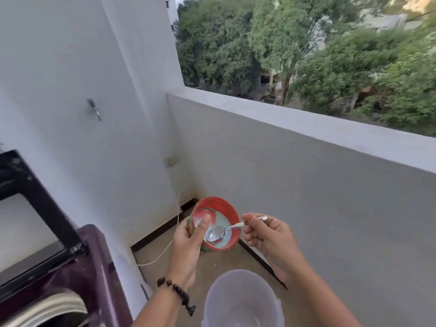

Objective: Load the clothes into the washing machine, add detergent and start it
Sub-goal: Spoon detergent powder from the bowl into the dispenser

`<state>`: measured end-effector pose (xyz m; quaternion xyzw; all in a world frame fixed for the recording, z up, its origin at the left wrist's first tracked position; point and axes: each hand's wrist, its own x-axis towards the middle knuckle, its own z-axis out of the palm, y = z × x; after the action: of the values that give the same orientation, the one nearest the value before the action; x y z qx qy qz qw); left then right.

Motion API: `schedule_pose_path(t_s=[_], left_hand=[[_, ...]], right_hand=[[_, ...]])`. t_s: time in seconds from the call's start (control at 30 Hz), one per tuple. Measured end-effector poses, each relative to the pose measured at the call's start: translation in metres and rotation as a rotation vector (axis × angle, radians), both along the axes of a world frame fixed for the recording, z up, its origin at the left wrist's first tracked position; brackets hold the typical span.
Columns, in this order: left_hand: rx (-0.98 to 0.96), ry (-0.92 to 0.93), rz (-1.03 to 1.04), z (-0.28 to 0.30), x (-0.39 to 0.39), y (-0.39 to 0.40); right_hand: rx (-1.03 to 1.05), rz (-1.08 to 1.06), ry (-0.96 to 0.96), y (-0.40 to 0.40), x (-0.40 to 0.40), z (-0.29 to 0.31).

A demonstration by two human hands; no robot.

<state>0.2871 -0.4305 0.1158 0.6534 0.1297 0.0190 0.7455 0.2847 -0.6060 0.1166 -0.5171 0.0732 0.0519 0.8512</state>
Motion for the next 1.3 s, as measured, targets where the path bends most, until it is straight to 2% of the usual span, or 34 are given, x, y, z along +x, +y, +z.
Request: schedule_pose_path(t_s=[0.57,0.97,1.3], left_hand=[[-0.031,-0.005,0.021,-0.002,-0.017,0.057],[-0.098,0.061,0.016,-0.002,-0.039,0.089],[-0.192,0.113,0.089,-0.002,-0.087,0.141]], right_hand=[[-0.298,0.0,-0.35,0.062,-0.004,-0.001],[-0.576,0.008,-0.433,0.079,-0.03,-0.006],[-0.435,0.089,-0.335,0.131,-0.078,-0.008]])
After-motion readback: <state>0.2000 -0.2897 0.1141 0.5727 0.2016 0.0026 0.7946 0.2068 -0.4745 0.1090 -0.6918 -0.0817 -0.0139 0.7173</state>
